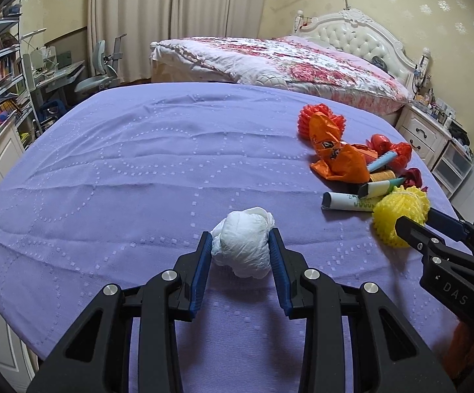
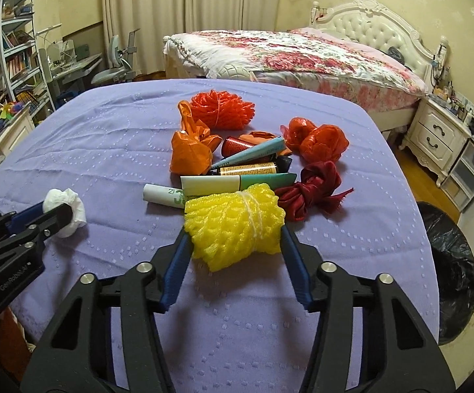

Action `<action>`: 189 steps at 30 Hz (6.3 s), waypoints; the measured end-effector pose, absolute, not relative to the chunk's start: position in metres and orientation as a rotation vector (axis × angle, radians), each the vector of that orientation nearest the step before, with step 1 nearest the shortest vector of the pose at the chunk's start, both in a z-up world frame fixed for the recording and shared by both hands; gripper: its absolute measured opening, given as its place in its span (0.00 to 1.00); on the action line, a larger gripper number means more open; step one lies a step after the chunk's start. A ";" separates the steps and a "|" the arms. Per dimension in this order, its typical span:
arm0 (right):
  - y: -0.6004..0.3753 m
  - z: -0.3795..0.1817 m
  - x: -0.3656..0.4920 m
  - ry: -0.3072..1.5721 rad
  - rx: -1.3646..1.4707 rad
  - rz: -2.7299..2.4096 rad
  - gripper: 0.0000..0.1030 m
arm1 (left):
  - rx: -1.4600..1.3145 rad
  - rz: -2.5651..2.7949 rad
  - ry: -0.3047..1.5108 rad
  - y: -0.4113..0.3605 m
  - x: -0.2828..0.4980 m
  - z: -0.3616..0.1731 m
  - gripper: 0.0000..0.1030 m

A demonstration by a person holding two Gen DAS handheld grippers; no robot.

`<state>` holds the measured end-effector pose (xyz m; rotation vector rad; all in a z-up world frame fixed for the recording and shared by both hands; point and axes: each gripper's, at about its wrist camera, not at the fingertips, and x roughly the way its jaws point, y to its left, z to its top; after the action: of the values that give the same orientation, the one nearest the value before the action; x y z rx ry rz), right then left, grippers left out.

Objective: Collect trash
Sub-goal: 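Grasp the white tissue ball with the left tool while the right tool grasps the yellow foam net, then carry both items over the black trash bin and open both tools to drop them, then move both open tools back over the remaining items on the table, then grasp the teal-capped tube with the right tool while the left tool grasps the white green-lettered tube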

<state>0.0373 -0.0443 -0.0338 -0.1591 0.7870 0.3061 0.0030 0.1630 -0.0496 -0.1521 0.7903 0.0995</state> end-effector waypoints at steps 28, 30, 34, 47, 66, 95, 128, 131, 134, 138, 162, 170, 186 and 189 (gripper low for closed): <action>-0.091 -0.046 0.041 0.820 -0.056 0.249 0.68 | -0.127 0.080 0.779 0.136 0.007 -0.046 0.35; -0.091 -0.048 0.042 0.824 -0.060 0.245 0.65 | -0.127 0.076 0.778 0.136 0.007 -0.047 0.35; -0.091 -0.047 0.040 0.813 -0.072 0.244 0.48 | -0.126 0.062 0.780 0.132 0.009 -0.049 0.35; -0.147 -0.012 0.028 0.728 -0.033 0.131 0.43 | -0.075 -0.049 0.746 0.079 0.015 -0.032 0.35; -0.297 -0.017 0.039 0.713 0.071 -0.172 0.43 | 0.050 -0.319 0.724 -0.096 0.066 -0.026 0.35; -0.363 -0.048 0.071 0.738 0.193 -0.306 0.59 | 0.169 -0.349 0.789 -0.183 0.118 -0.058 0.66; -0.349 -0.045 0.063 0.745 0.176 -0.293 0.73 | 0.147 -0.270 0.754 -0.140 0.098 -0.042 0.72; -0.338 -0.043 0.062 0.744 0.163 -0.274 0.73 | 0.147 -0.249 0.744 -0.129 0.092 -0.040 0.72; -0.325 -0.041 0.061 0.745 0.160 -0.243 0.73 | 0.145 -0.213 0.737 -0.111 0.088 -0.037 0.72; -0.302 -0.040 0.060 0.751 0.143 -0.192 0.73 | 0.151 -0.159 0.730 -0.086 0.082 -0.037 0.72; -0.105 -0.037 0.077 0.823 -0.007 0.194 0.73 | -0.011 0.245 0.763 0.138 0.054 -0.047 0.72; -0.059 -0.047 0.090 0.872 -0.031 0.231 0.73 | -0.067 0.262 0.769 0.168 0.046 -0.053 0.72; -0.069 -0.057 0.075 0.901 -0.088 0.161 0.72 | -0.073 0.207 0.761 0.163 0.043 -0.053 0.72; -0.070 -0.056 0.075 0.897 -0.095 0.160 0.58 | -0.062 0.202 0.754 0.160 0.042 -0.052 0.72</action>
<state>0.0749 -0.0699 -0.0562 -0.0951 0.8969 0.1599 0.0424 0.1602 -0.0516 -0.0618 0.7543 0.2016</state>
